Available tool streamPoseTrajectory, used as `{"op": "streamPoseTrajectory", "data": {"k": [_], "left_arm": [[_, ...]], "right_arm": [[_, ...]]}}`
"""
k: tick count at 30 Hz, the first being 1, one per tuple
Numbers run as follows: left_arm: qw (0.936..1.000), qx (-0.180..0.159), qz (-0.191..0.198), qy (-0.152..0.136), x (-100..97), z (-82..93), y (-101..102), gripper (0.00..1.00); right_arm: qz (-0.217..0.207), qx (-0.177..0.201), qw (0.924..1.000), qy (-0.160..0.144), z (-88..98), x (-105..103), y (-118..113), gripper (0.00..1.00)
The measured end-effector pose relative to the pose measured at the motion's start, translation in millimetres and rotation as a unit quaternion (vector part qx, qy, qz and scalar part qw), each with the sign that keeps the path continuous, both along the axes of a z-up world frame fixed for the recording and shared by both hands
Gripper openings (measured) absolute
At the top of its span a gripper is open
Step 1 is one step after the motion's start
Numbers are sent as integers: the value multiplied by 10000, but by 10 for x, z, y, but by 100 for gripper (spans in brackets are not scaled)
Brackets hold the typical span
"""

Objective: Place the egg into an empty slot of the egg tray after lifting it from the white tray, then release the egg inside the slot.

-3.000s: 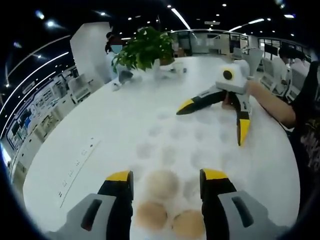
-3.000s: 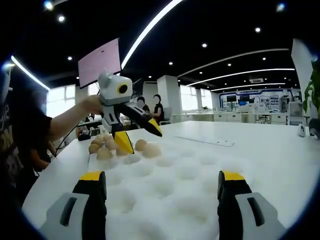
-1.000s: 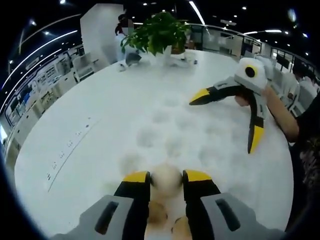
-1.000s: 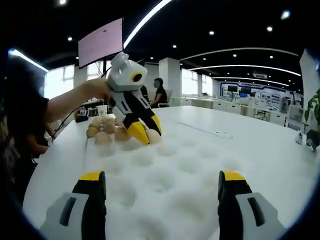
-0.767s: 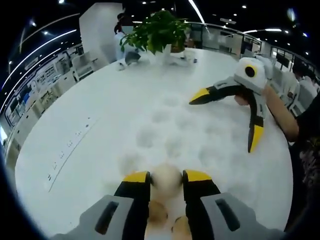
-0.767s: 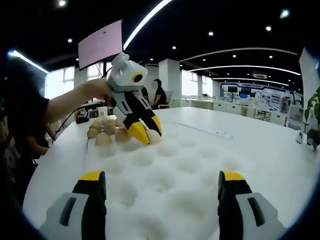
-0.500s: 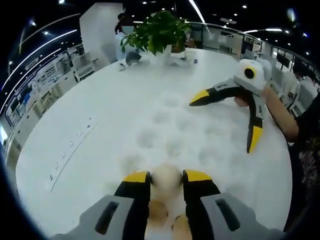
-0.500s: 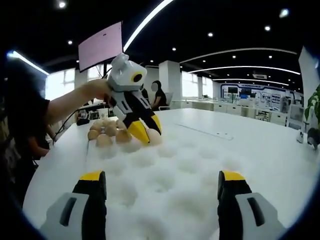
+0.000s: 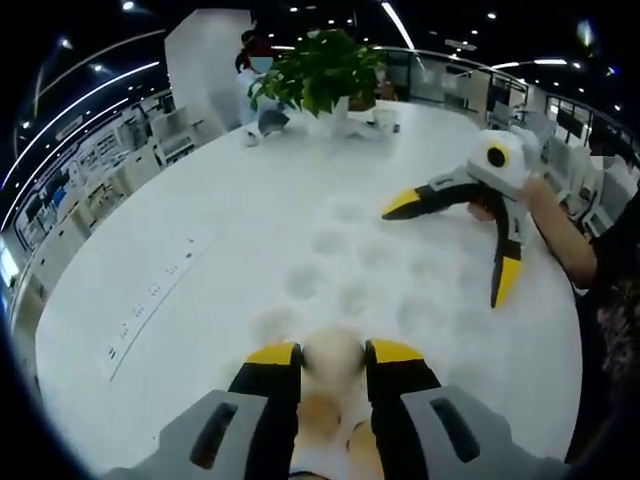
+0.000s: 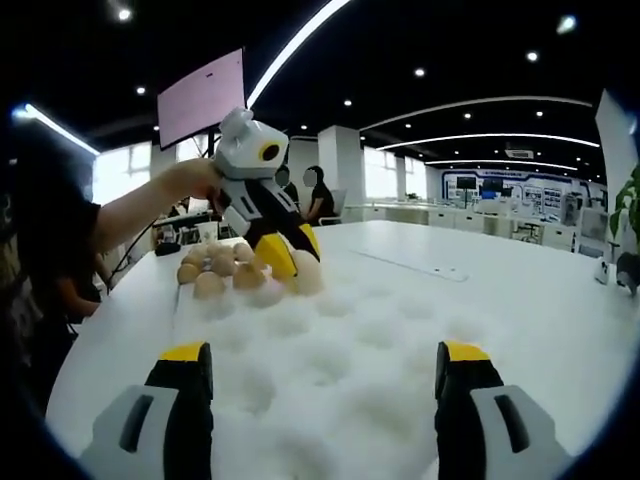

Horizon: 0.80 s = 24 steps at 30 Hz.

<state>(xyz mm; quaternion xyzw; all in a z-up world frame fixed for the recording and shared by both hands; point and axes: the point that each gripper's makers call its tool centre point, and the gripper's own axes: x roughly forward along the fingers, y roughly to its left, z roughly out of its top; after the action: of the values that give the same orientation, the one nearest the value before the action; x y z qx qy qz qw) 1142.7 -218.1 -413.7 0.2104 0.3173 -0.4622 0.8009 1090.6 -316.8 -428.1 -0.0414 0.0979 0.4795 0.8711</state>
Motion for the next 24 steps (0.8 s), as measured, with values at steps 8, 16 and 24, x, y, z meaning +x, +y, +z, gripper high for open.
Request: {"op": "streamPoseTrajectory", "data": {"k": [8,16,24], "left_arm": [[9999,-70,89,-11,-84,55,23,25],[9999,-93,132,-14,-93,95,93,25],[9997,-158,157,-26,-152,154,153,25]], "right_arm": [[6,50,10000,-7,9,0,-3,96],[12,77,10000,-11,14,-4,0,96],[12,93,10000,-12,15,-2,1,96]]}}
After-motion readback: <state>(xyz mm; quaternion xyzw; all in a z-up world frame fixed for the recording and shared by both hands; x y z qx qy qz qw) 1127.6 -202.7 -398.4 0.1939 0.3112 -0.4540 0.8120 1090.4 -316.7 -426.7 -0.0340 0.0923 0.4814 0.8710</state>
